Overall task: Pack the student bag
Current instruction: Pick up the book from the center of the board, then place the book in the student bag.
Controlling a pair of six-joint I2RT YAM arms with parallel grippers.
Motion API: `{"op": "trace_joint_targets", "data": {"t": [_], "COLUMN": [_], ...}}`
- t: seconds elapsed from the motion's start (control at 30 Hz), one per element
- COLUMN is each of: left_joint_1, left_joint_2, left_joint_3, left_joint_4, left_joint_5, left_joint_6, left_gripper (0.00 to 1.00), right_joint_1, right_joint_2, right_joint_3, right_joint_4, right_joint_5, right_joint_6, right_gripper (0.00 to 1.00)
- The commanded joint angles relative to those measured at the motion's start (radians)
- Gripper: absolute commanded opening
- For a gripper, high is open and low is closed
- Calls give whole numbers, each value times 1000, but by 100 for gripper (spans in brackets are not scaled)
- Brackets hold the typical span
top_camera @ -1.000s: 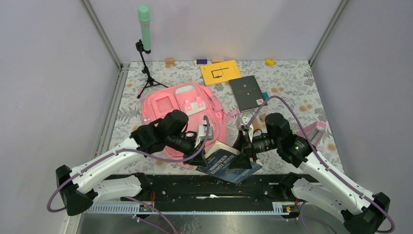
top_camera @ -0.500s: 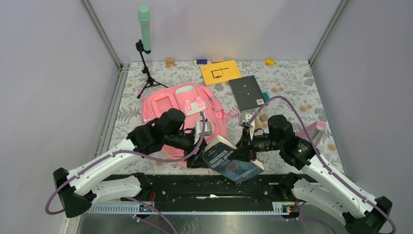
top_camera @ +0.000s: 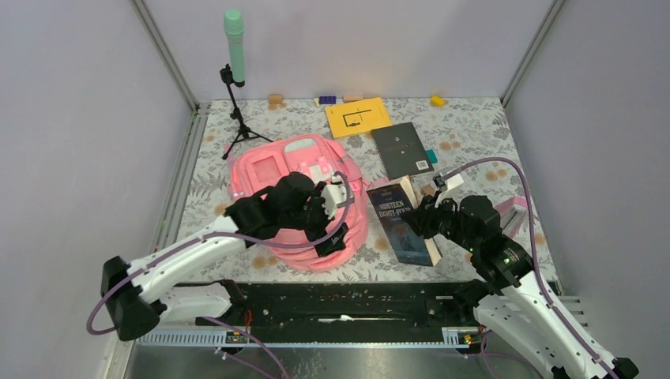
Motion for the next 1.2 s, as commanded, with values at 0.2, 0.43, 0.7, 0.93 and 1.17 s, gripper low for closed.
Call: {"op": "trace_joint_targets", "data": {"t": [0.2, 0.43, 0.7, 0.93, 1.17], "left_joint_1": [-3, -12, -70, -115, -133], "left_joint_2": [235, 307, 370, 374, 388], "left_joint_3": [75, 66, 48, 39, 46], "left_joint_4": [-8, -17, -44, -39, -57], "left_joint_5": [-86, -142, -246, -348, -474], "left_joint_6": [-34, -46, -44, -44, -47], "left_gripper": [98, 91, 82, 63, 41], "right_joint_1": [-27, -27, -27, -27, -27], "right_joint_2": [-54, -116, -120, -123, -138], "right_joint_3": [35, 19, 3, -7, -16], "right_joint_4": [6, -12, -13, -13, -13], "right_joint_5": [319, 365, 386, 406, 417], "right_joint_6": [92, 86, 86, 87, 94], "right_gripper": [0, 0, 0, 0, 0]}}
